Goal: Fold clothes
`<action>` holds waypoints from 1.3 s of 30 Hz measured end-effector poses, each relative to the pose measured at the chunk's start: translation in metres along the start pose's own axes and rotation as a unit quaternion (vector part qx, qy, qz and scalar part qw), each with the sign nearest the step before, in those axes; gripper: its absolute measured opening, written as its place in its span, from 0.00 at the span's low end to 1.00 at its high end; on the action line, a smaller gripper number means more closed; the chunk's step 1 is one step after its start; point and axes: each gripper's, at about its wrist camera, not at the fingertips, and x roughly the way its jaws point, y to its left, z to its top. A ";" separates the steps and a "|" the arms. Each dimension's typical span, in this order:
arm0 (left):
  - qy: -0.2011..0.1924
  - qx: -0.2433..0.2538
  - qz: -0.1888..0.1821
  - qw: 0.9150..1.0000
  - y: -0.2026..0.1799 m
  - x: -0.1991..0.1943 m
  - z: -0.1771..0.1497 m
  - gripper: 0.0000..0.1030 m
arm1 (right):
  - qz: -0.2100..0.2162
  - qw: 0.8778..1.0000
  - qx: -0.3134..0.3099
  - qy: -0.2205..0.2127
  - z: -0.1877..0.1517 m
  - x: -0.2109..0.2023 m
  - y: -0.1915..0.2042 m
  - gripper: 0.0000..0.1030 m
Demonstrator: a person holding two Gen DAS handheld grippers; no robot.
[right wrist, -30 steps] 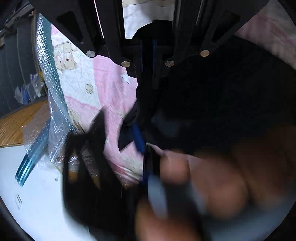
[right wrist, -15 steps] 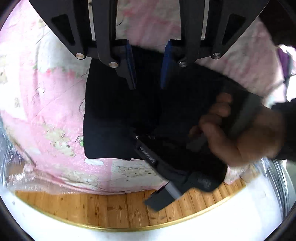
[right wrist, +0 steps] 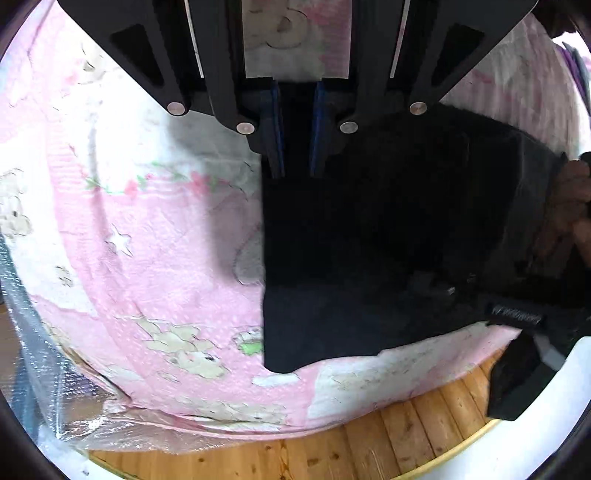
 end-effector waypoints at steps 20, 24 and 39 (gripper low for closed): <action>0.082 0.154 0.001 0.985 -0.155 0.036 0.054 0.49 | -0.092 0.982 -0.113 -0.117 -0.009 -0.079 0.041 0.04; 0.059 0.221 0.083 0.970 -0.145 0.019 0.031 0.07 | -0.098 0.973 -0.145 -0.152 0.001 -0.099 0.066 0.04; -0.110 -0.121 -0.048 0.985 0.147 -0.115 -0.041 0.09 | 0.111 0.985 -0.124 -0.042 0.051 -0.037 0.095 0.37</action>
